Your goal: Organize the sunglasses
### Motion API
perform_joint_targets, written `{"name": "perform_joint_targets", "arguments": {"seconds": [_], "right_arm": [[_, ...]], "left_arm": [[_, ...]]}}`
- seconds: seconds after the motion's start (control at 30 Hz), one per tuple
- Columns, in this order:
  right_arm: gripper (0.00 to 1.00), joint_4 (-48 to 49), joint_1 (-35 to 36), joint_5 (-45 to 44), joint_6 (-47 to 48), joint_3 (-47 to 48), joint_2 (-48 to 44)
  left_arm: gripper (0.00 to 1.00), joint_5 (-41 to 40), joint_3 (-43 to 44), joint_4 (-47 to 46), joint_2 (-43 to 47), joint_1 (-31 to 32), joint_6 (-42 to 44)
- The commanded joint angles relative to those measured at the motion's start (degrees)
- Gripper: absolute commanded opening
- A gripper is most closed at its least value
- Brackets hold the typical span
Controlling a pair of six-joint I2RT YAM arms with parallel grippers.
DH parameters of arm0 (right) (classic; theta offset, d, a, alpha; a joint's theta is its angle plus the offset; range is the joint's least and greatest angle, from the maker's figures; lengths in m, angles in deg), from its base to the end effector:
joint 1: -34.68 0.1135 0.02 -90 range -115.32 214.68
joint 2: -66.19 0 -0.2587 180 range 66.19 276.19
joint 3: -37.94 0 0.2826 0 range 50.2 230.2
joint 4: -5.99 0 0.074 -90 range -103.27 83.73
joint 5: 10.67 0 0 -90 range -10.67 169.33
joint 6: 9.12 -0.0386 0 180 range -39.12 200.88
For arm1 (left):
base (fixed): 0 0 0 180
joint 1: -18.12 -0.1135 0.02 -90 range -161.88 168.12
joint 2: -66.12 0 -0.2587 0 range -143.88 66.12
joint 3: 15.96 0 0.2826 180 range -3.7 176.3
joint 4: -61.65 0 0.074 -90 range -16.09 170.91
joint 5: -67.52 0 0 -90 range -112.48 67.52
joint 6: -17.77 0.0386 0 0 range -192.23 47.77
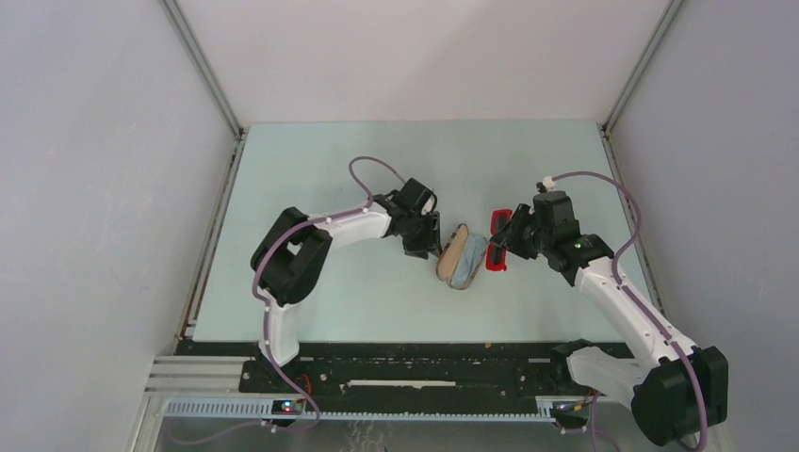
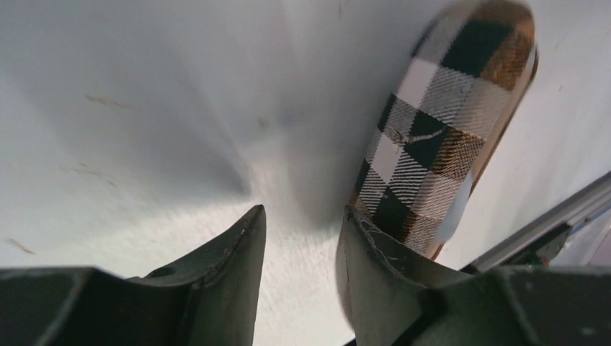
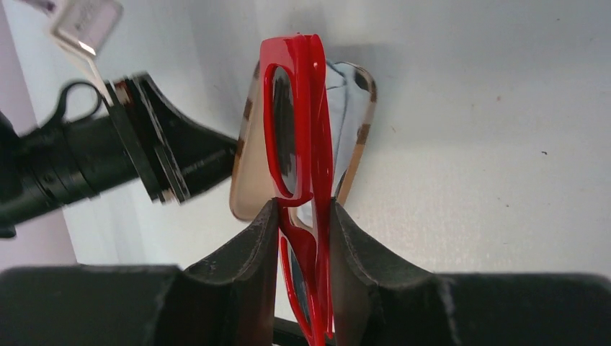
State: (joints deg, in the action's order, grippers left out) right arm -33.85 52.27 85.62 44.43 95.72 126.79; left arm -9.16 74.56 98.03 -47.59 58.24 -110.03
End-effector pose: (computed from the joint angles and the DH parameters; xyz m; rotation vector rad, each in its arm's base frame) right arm 0.2446 0.0820 0.2488 0.3344 2.3640 0.5922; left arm 0.3310 -0.2905 0.1429 0.1446 2.7787 -0.7281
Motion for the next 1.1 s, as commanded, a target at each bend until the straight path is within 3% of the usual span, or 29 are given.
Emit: {"name": "perform_joint_targets", "arguments": {"seconds": [0.0, 0.33, 0.73, 1.07], "right_arm": [[0.35, 0.89, -0.36, -4.69, -3.20, 0.36, -0.44], [0.37, 4.09, 4.42, -5.20, -2.14, 1.25, 4.71], [0.36, -0.38, 6.23, 3.06, 18.83, 10.53, 16.53], [0.36, -0.98, 10.83, -3.62, 13.30, 12.50, 21.40]], "left_arm": [[0.49, 1.89, -4.21, -2.97, 4.95, 2.85, -2.59], [0.49, 0.13, -7.19, -2.66, 7.73, 2.55, -1.76], [0.49, 0.03, -2.50, -0.74, 4.85, 0.36, 0.75], [0.49, 1.14, 1.43, 1.68, 2.29, -1.64, 4.59]]}}
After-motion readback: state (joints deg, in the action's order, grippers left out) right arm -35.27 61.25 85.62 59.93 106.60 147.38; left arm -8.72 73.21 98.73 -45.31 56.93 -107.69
